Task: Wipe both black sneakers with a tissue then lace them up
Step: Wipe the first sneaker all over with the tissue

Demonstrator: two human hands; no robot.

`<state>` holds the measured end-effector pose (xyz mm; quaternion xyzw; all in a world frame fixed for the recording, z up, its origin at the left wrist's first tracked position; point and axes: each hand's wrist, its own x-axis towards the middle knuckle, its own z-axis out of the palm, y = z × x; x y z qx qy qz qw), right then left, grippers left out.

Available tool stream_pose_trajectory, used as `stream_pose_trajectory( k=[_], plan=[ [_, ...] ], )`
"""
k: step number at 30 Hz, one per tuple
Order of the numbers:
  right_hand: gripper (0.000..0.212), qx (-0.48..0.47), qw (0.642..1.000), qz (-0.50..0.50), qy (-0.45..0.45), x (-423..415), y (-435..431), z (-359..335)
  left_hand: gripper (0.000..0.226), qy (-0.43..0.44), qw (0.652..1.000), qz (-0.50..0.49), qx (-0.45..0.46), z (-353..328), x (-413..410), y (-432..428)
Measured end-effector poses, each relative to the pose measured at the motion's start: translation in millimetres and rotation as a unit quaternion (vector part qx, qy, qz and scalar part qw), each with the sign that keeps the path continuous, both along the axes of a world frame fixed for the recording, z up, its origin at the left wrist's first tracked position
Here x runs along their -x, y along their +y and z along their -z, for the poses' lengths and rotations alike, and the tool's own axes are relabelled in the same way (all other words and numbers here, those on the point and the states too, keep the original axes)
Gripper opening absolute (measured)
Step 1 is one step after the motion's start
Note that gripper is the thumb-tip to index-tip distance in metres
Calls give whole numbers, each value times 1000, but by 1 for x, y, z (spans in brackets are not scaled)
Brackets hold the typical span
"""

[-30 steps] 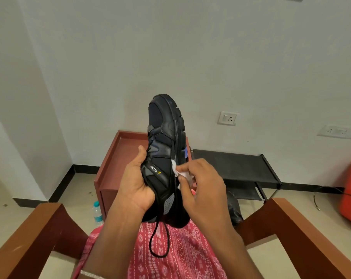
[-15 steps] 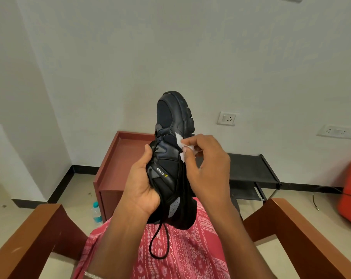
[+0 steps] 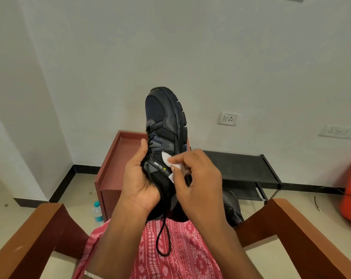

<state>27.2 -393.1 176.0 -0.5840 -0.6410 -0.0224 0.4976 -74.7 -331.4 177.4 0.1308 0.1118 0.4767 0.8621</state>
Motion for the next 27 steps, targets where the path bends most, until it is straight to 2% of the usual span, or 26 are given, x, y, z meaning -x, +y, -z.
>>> stream_pose_trajectory(
  k=[4,7,14,21,27],
  plan=[
    [16,24,998,-12,-51,15,-14,9,46,11,999,-31,-3,1,2,2],
    [16,21,997,-13,-74,18,-8,7,41,32,999,-12,9,2,2,2],
    [17,1,996,4,-91,22,20,5,45,35,998,-4,46,7,0,3],
    [17,14,997,-35,-68,10,-17,28,38,52,997,-36,50,12,0,10],
    [15,-8,999,12,-44,0,12,16,38,49,997,-4,58,5,-8,0]
  ],
)
